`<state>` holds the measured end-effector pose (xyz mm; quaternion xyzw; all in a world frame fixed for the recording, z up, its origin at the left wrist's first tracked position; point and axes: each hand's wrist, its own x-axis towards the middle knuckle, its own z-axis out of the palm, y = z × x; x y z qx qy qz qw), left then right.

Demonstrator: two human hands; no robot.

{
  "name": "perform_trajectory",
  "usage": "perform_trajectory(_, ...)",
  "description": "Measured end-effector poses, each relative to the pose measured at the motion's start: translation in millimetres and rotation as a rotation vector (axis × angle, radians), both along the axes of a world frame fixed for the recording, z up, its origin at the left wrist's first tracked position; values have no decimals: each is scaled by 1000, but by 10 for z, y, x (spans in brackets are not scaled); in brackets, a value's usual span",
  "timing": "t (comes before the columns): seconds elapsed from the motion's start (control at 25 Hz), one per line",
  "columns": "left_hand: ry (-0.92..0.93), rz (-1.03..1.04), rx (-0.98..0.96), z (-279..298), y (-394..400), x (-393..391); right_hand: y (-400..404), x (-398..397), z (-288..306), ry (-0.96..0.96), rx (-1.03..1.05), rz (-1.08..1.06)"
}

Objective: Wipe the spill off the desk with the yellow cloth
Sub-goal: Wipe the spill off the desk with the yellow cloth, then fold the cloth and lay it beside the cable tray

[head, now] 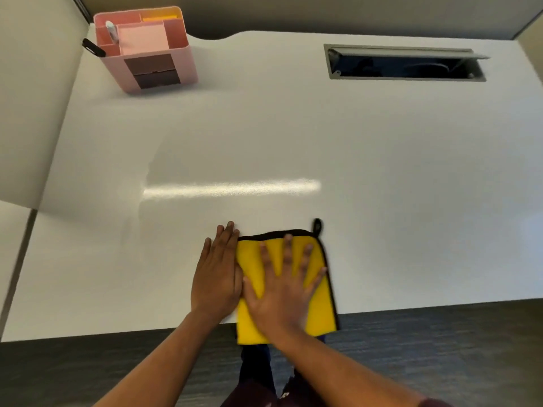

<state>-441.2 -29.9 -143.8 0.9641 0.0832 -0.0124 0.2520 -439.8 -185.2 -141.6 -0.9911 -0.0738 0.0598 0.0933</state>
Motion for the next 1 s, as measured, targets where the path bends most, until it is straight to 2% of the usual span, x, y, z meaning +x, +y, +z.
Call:
perform_trajectory(0.12, -55, 170, -158, 13, 71, -25, 373, -68, 56, 37, 21, 16)
perform_trajectory(0.2, -74, 196, -207, 41, 76, -54, 319, -49, 97, 64, 11, 67)
perform_trajectory(0.32, -99, 318, -317, 149, -50, -118, 49, -30, 182, 164, 190, 105)
perform_trajectory(0.44, -110, 467, -243, 258, -178, -236, -326, 108, 309, 188, 397, -47)
perform_trajectory(0.6, -26, 516, -100, 354, -256, -240, -577, 384, 440, 241, 278, -191)
perform_trajectory(0.68, 32, 528, -120, 388, -225, -179, -544, 428, 462, 310, 264, -186)
perform_trajectory(0.84, 121, 508, -353, 505, -207, -125, -477, 479, 518, 416, 253, -241)
perform_trajectory(1.0, 269, 504, -588, 612, -149, -79, -503, 507, 619, 440, 247, -185)
